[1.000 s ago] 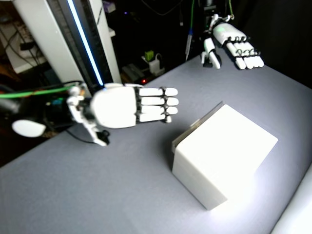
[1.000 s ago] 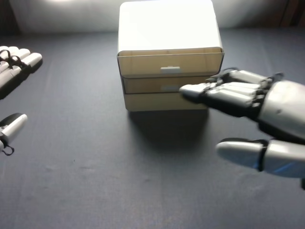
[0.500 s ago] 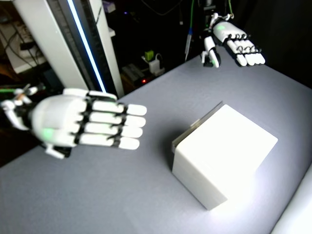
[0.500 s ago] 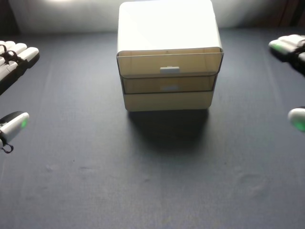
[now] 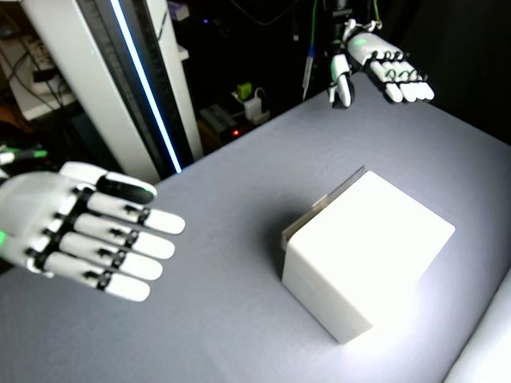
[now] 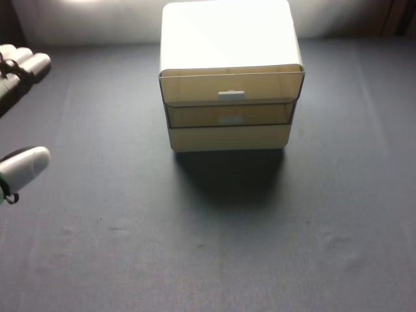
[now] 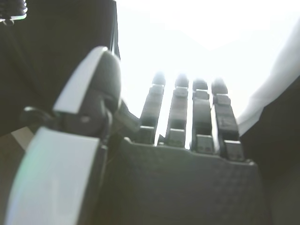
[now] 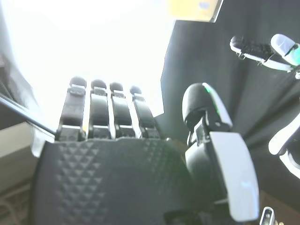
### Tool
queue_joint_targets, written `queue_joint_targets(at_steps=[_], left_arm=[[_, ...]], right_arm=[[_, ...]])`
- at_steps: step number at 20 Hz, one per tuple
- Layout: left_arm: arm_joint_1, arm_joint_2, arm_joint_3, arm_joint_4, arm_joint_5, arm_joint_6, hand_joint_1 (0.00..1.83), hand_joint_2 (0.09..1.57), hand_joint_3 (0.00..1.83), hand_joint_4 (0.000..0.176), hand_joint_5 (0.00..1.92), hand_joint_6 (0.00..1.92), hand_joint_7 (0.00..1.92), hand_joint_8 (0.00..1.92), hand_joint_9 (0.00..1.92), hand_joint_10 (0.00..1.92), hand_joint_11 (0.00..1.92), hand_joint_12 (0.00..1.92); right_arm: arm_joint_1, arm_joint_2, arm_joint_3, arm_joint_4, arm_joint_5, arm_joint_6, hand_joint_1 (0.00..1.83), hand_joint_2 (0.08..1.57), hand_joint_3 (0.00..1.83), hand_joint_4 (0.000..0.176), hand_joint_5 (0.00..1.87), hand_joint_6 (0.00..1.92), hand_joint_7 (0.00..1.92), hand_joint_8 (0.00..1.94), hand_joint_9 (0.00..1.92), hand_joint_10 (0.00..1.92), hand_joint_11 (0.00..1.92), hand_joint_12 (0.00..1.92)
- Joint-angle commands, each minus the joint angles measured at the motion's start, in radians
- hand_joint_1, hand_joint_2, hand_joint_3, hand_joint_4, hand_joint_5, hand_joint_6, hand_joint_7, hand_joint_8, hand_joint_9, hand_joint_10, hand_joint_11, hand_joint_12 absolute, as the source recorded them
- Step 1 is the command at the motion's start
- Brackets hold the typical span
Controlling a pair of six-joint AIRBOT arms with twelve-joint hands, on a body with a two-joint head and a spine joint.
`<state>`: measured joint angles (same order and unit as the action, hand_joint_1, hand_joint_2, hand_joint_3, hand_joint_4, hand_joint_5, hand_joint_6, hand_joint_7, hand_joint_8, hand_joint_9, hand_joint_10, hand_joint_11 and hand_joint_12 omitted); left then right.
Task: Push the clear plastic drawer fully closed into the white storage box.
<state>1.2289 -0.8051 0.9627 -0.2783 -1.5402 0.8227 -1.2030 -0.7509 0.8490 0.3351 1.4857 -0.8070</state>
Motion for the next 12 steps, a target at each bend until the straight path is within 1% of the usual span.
queue_joint_targets(at_steps=[1, 2, 3, 4, 5, 6, 7, 9, 10, 11, 12], left_arm=[[0.0, 0.008, -0.003, -0.007, -0.139, 0.001, 0.02, 1.38, 0.0, 0.023, 0.0, 0.0, 0.0, 0.0, 0.0, 0.0, 0.0, 0.0], [0.0, 0.009, -0.004, -0.007, -0.146, 0.003, 0.0, 1.38, 0.0, 0.017, 0.0, 0.0, 0.0, 0.0, 0.0, 0.0, 0.0, 0.0], [0.0, 0.012, -0.006, -0.007, -0.153, 0.006, 0.0, 1.37, 0.0, 0.021, 0.0, 0.0, 0.0, 0.0, 0.0, 0.0, 0.0, 0.0], [0.0, 0.015, -0.008, -0.007, -0.158, 0.009, 0.0, 1.36, 0.0, 0.028, 0.0, 0.0, 0.0, 0.0, 0.0, 0.0, 0.0, 0.0], [0.0, 0.018, -0.01, -0.007, -0.167, 0.013, 0.0, 1.3, 0.0, 0.075, 0.0, 0.0, 0.0, 0.0, 0.0, 0.0, 0.0, 0.0], [0.0, 0.019, -0.012, -0.007, -0.172, 0.015, 0.0, 1.26, 0.0, 0.09, 0.0, 0.0, 0.0, 0.0, 0.0, 0.0, 0.0, 0.0], [0.0, 0.019, -0.013, -0.008, -0.18, 0.018, 0.0, 1.26, 0.0, 0.094, 0.0, 0.0, 0.0, 0.0, 0.0, 0.0, 0.0, 0.0], [0.0, 0.019, -0.013, -0.01, -0.188, 0.018, 0.0, 1.27, 0.0, 0.134, 0.0, 0.0, 0.0, 0.0, 0.0, 0.0, 0.0, 0.0], [0.0, 0.02, -0.013, -0.01, -0.189, 0.018, 0.0, 1.26, 0.0, 0.123, 0.0, 0.0, 0.0, 0.0, 0.0, 0.0, 0.0, 0.0], [0.0, 0.021, -0.014, -0.01, -0.189, 0.018, 0.0, 1.23, 0.0, 0.165, 0.0, 0.0, 0.0, 0.0, 0.0, 0.0, 0.0, 0.0], [0.0, 0.021, -0.014, -0.01, -0.189, 0.018, 0.0, 1.21, 0.0, 0.174, 0.0, 0.0, 0.0, 0.0, 0.0, 0.0, 0.0, 0.0]], right_arm=[[0.001, 0.014, 0.0, 0.008, 0.16, 0.003, 0.2, 1.37, 0.0, 0.051, 0.0, 0.0, 0.0, 0.0, 0.0, 0.0, 0.0, 0.0], [-0.008, 0.02, -0.003, 0.019, 0.18, 0.003, 0.19, 1.36, 0.0, 0.058, 0.0, 0.0, 0.0, 0.0, 0.0, 0.0, 0.0, 0.0], [-0.012, 0.025, -0.005, 0.025, 0.193, 0.003, 0.19, 1.36, 0.0, 0.049, 0.0, 0.0, 0.0, 0.0, 0.0, 0.0, 0.0, 0.0], [-0.013, 0.029, -0.006, 0.028, 0.202, 0.003, 0.18, 1.35, 0.0, 0.047, 0.0, 0.0, 0.0, 0.0, 0.0, 0.0, 0.0, 0.0], [-0.014, 0.035, -0.008, 0.031, 0.215, 0.003, 0.21, 1.35, 0.0, 0.084, 0.0, 0.0, 0.0, 0.0, 0.0, 0.0, 0.0, 0.0], [-0.014, 0.038, -0.008, 0.034, 0.222, 0.001, 0.21, 1.35, 0.0, 0.118, 0.0, 0.0, 0.0, 0.0, 0.0, 0.0, 0.0, 0.0], [-0.014, 0.042, -0.009, 0.037, 0.232, -0.002, 0.21, 1.34, 0.0, 0.123, 0.0, 0.0, 0.0, 0.0, 0.0, 0.0, 0.0, 0.0], [-0.014, 0.05, -0.011, 0.038, 0.245, -0.002, 0.21, 1.33, 0.0, 0.095, 0.0, 0.0, 0.0, 0.0, 0.0, 0.0, 0.0, 0.0], [-0.014, 0.056, -0.012, 0.038, 0.257, -0.002, 0.23, 1.33, 0.0, 0.078, 0.0, 0.0, 0.0, 0.0, 0.0, 0.0, 0.0, 0.0], [-0.014, 0.059, -0.013, 0.037, 0.267, -0.002, 0.22, 1.32, 0.0, 0.054, 0.0, 0.0, 0.0, 0.0, 0.0, 0.0, 0.0, 0.0], [-0.014, 0.064, -0.015, 0.037, 0.276, -0.002, 0.24, 1.32, 0.0, 0.047, 0.0, 0.0, 0.0, 0.0, 0.0, 0.0, 0.0, 0.0]])
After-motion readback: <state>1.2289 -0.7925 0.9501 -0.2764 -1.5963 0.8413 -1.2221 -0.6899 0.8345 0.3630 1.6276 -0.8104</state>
